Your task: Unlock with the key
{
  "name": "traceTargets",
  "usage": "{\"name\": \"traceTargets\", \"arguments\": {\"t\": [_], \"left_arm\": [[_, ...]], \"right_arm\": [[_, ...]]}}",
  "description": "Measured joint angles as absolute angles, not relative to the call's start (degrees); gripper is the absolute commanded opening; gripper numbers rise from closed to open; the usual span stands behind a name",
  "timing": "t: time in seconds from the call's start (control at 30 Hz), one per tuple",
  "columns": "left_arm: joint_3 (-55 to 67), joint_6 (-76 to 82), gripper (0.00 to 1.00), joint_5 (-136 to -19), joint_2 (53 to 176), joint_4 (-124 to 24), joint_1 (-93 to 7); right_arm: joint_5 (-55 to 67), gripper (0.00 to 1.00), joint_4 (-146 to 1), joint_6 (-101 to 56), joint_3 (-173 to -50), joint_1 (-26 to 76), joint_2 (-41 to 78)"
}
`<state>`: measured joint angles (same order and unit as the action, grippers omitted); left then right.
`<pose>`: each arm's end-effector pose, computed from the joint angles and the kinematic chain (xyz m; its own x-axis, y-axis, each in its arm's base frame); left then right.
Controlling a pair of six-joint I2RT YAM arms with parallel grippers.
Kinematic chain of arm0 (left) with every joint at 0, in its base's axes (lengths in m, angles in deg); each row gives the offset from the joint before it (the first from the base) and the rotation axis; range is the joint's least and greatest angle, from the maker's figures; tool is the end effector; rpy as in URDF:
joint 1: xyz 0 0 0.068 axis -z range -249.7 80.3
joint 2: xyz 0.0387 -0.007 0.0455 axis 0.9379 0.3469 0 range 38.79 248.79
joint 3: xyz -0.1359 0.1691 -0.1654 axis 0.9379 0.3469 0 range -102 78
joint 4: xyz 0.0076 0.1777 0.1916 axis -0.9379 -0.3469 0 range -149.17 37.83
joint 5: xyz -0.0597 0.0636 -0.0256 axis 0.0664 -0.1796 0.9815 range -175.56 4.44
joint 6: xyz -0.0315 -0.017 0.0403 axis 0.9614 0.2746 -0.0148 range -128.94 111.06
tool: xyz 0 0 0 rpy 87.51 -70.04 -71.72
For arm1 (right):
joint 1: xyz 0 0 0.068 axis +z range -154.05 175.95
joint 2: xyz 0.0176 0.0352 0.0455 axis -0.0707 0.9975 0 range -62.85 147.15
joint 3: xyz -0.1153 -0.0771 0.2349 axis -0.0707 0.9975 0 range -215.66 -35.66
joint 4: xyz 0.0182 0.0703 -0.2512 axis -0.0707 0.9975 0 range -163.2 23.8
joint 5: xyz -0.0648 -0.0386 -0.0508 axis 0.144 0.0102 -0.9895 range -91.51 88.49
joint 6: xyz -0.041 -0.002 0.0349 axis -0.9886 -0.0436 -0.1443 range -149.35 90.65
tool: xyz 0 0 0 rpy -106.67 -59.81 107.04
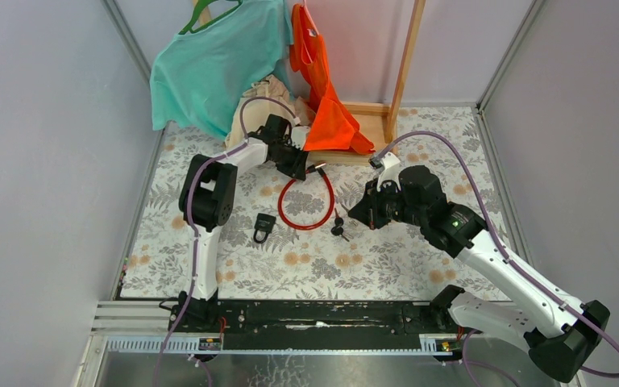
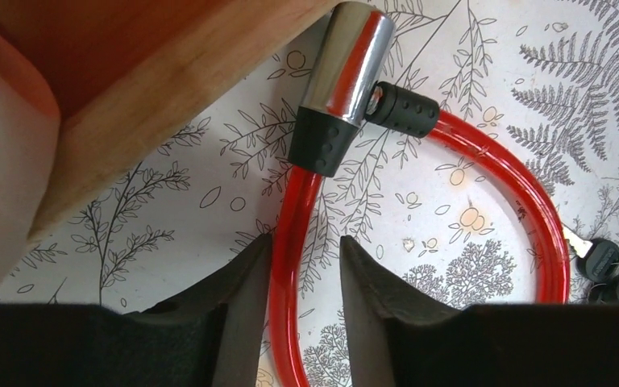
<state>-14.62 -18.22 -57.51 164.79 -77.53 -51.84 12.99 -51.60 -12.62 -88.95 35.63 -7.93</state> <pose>0.4397 -0.1593 0.1524 -0.7218 0.3822 -0.5770 0.6276 0.7128 -0.3130 0.1595 0.1439 0.3399 -0.5196 -0.0689 -0.8517 -0.6743 0.6453 0.3591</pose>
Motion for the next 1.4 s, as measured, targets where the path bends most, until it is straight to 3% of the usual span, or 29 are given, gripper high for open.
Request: {"name": "traceTargets", "arguments": {"t": [0.27,0.37,0.93,1.17,1.4], "left_arm": [[-12.96,-19.25,0.14,-58.84,164.24,-75.48,-51.51],[-10.22,-20.29,0.00,-61.51,162.45,-73.60,-50.46],[-11.23,-22.50,0.00,-70.43,146.95,-86.71,-47.95],[0.40,-25.78,0.00,-72.98,137.20,-89.90,-47.95],[8.97,-28.03,0.05,-75.65,137.38,-90.73,-47.97]], "right_arm": [[13.08,0.00,-51.60,-12.58,-88.98,35.63,-7.84],[13.10,0.00,-51.55,-12.58,-89.17,35.63,-7.84],[13.10,0.00,-49.67,-12.60,-89.83,35.63,-8.24],[13.12,0.00,-49.26,-12.58,-89.83,35.63,-9.29],[13.17,0.00,-49.28,-12.34,-89.83,35.63,-9.94]]}}
